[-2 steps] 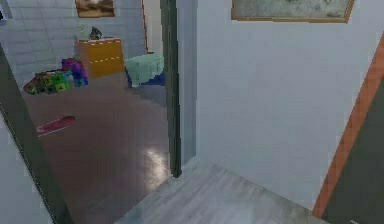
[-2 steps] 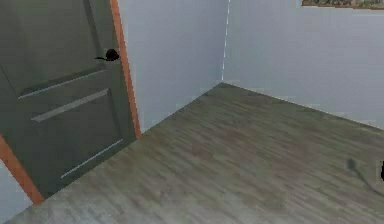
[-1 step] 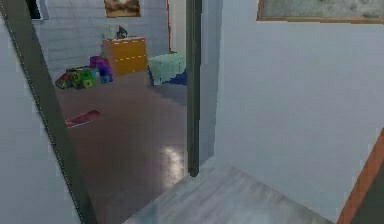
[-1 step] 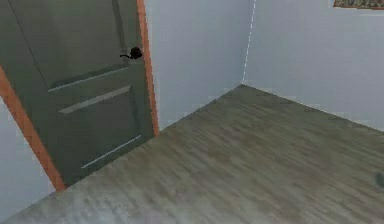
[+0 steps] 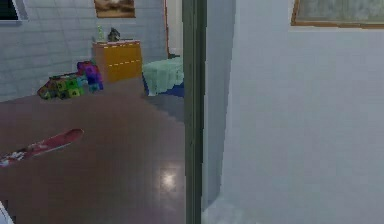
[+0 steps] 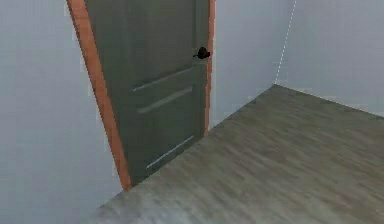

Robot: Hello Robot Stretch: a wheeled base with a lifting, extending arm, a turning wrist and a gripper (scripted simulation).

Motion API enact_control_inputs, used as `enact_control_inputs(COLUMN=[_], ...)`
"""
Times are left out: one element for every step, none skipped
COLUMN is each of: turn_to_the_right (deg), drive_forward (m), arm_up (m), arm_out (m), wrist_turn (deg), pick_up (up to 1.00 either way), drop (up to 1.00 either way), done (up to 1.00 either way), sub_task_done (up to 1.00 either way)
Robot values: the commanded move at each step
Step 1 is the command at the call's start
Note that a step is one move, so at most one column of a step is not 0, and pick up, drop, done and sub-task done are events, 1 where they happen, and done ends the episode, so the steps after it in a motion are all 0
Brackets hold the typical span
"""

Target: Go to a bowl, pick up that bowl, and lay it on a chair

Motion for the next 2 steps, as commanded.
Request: enact_control_inputs(turn_to_the_right=[-18.0, 0.0], drive_forward=[0.0, 0.25], arm_up=[0.0, 0.0], arm_out=[0.0, 0.0], wrist_turn=[0.0, 0.0], pick_up=[0.0, 0.0], drop=[0.0, 0.0], done=[0.0, 0.0], sub_task_done=[0.0, 0.0])
